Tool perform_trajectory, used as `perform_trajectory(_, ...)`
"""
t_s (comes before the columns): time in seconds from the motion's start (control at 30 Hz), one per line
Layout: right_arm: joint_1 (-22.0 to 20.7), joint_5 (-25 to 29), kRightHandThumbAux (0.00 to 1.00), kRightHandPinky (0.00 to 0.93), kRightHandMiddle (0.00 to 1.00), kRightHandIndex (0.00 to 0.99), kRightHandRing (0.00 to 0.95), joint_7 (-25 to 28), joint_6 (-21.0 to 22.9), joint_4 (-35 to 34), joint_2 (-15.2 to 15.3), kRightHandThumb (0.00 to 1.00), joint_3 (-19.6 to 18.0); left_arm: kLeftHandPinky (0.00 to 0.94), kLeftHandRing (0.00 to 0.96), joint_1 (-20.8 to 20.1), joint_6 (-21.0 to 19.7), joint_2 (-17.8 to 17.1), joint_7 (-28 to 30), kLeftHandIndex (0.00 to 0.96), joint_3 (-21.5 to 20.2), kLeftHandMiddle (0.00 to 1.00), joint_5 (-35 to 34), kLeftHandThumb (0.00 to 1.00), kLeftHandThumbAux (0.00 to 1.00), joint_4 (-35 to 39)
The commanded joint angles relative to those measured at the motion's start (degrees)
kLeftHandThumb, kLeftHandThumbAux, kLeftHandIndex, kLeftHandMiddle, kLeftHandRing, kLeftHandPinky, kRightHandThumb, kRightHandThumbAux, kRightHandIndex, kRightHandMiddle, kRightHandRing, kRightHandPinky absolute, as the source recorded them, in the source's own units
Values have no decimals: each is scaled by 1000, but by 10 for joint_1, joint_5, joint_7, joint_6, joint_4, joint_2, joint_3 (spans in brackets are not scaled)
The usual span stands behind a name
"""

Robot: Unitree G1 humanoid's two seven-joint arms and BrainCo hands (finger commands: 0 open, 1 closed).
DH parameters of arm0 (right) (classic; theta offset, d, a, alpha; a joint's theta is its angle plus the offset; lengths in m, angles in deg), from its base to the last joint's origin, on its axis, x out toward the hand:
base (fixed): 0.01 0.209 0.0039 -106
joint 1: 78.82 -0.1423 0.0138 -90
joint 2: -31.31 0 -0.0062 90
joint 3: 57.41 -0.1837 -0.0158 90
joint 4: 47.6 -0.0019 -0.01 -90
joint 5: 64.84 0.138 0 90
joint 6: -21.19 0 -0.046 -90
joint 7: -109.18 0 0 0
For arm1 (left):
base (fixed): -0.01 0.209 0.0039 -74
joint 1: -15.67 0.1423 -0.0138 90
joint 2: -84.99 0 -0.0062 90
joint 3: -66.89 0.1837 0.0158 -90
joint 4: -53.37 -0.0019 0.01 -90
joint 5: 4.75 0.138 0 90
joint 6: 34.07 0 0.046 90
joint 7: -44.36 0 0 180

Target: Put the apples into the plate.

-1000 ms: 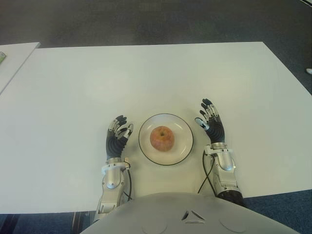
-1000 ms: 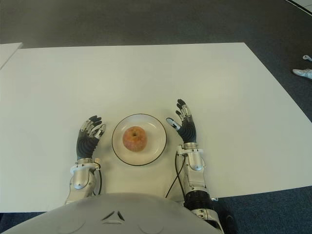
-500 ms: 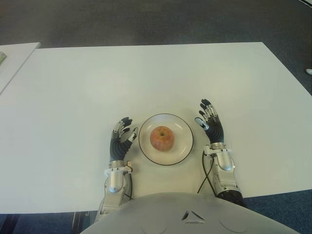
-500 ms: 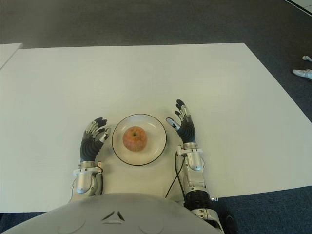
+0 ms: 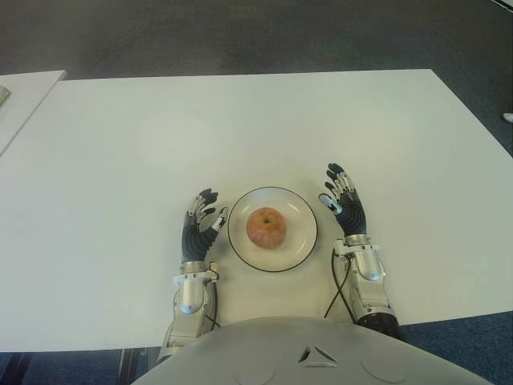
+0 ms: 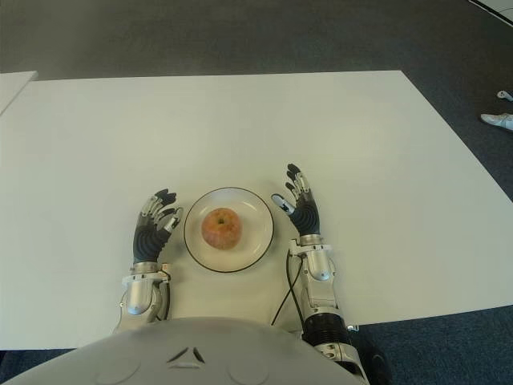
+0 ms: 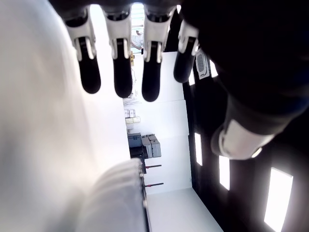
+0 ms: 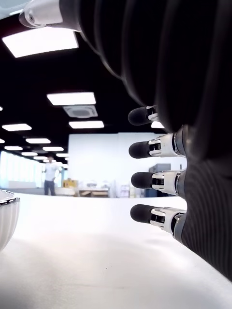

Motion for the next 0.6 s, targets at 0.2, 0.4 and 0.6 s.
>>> perform_trajectory(0.2,44,-11,506,21,0,21,0,-13,5,50,-3,73,10,268,241,-25,-3,-2,5,183,-20,249,-22,97,626,-99)
perform_trajectory(0.4,39,-12,539,44,6,26,0,-20,6,58,-4,85,13,257,225,-33,-1,2,0,197,-25,238,-24,99,623,-121)
perform_trajectory(0.6,39,-9,559,47,8,30,0,-20,2,62,-6,100,17,259,217,-39,-8,6,2,189,-28,224,-30,92,615,-133)
